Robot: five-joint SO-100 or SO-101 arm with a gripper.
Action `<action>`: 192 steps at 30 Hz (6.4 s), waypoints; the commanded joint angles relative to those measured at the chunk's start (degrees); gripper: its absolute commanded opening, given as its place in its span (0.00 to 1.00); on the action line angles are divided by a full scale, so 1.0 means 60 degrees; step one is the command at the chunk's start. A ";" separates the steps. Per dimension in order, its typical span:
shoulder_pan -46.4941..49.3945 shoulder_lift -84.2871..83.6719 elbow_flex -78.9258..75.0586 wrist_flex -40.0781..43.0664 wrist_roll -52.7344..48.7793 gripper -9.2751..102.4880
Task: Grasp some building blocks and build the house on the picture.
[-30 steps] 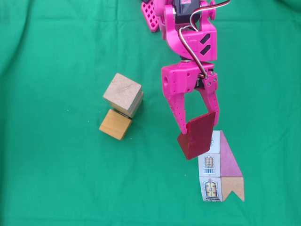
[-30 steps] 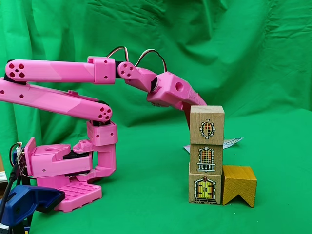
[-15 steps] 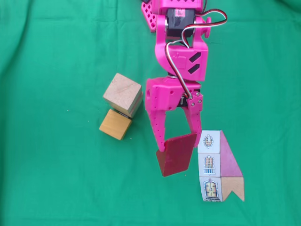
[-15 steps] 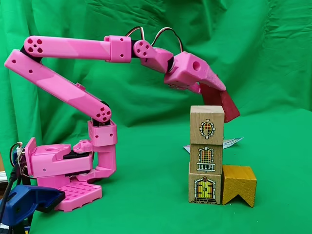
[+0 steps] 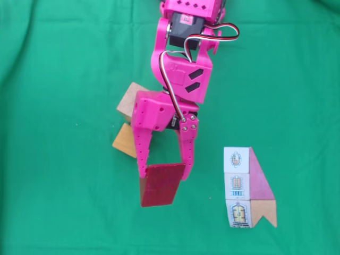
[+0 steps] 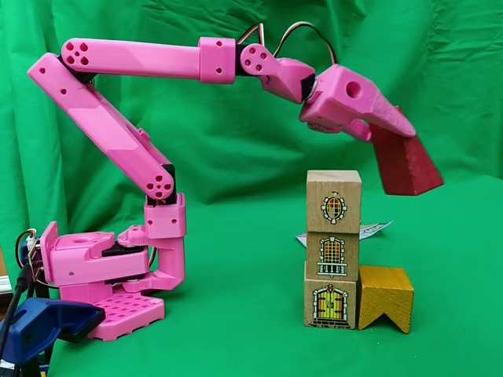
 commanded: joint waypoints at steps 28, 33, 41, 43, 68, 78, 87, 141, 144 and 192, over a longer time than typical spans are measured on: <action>0.1846 0.0044 -0.0454 0.1421 0.0088 0.30; 0.1860 0.0044 -0.0454 0.1875 0.0088 0.30; 0.2124 0.0044 -0.0454 0.2505 0.0088 0.30; 0.2139 0.0044 -0.0454 0.2505 0.0088 0.30; 0.2402 0.0117 -0.0557 0.3428 0.0103 0.30; 0.2402 0.0220 -0.0571 0.3296 0.0103 0.30; 0.2402 0.0249 -0.1348 0.3281 0.0103 0.30; 0.2417 0.0278 -0.0264 0.3442 0.1772 0.30; 0.2432 0.0249 -0.0234 0.3442 0.1772 0.30; 0.2798 0.0278 0.0278 0.3398 0.1611 0.38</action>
